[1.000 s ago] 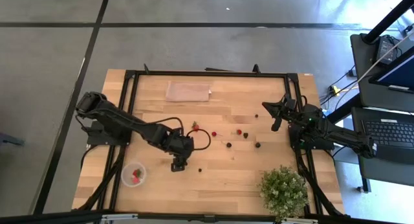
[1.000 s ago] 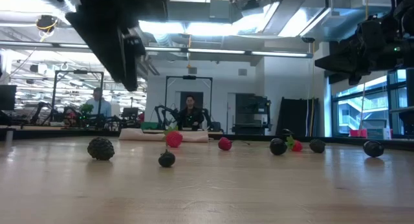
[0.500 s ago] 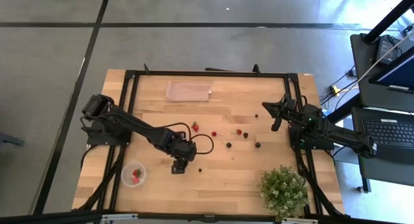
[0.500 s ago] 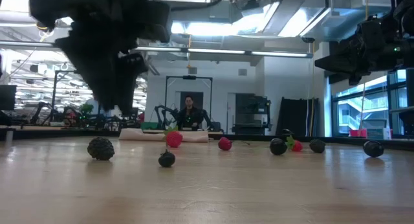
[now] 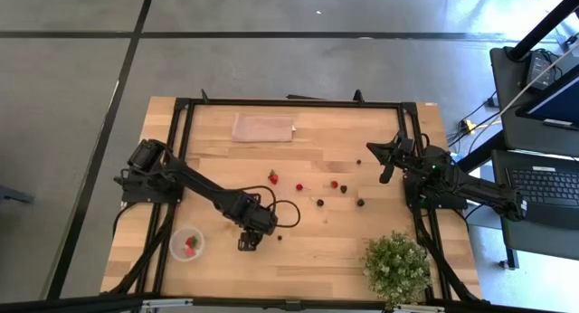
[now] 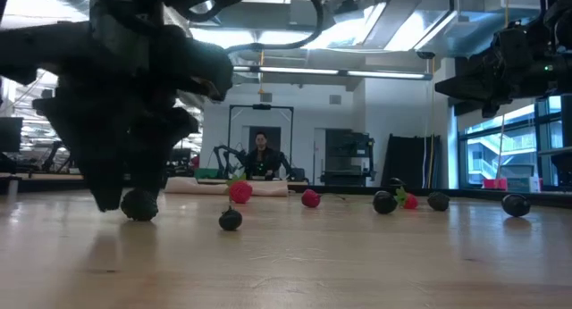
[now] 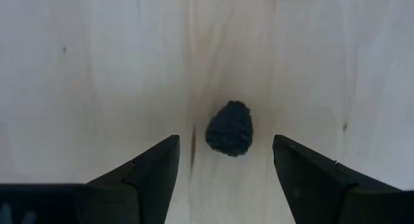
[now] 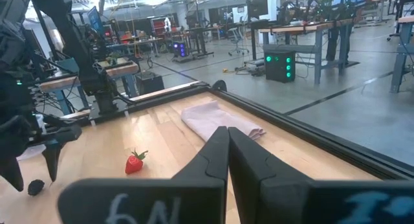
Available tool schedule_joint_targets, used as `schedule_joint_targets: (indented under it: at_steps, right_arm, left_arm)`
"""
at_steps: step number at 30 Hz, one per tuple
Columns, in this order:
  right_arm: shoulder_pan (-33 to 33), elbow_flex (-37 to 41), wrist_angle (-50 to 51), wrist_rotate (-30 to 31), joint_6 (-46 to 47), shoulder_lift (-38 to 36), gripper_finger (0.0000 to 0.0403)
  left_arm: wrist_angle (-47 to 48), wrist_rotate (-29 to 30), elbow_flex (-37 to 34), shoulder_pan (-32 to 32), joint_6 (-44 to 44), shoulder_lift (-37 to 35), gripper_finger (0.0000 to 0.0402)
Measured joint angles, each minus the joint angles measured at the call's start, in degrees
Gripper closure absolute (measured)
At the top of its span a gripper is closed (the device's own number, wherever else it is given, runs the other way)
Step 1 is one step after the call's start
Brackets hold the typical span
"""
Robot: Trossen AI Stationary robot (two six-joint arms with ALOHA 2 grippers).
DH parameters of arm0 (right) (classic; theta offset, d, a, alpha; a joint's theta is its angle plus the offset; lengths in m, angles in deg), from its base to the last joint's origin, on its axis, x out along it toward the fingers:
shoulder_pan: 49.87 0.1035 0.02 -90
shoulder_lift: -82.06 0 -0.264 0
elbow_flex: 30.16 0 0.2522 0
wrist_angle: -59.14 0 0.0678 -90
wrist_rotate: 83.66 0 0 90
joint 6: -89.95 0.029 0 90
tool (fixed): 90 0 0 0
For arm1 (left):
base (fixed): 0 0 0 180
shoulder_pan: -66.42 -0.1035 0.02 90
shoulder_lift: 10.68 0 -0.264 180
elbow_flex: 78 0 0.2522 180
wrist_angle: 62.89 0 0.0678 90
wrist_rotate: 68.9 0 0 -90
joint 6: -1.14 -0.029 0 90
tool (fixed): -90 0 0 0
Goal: Pick and placing Produce into tupperware
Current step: Put the bottom blackberry into the transparent bin
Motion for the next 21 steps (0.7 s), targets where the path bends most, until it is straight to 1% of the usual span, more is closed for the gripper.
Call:
schedule_joint_targets:
  at_steps: [6, 12, 21]
  right_arm:
    - [0.0, 0.0, 0.0, 0.0, 0.0, 0.0, 0.0389]
    - [0.0, 0.0, 0.0, 0.0, 0.0, 0.0, 0.0389]
    - [0.0, 0.0, 0.0, 0.0, 0.0, 0.0, 0.0389]
  left_arm:
    - [-3.0, 0.1, 0.0, 0.0, -0.7, 0.2, 0.0172]
    - [-2.5, 0.5, 0.0, -0.1, -3.2, 0.2, 0.0182]
    - [-3.1, -0.6, 0.1, 0.1, -3.3, 2.1, 0.0188]
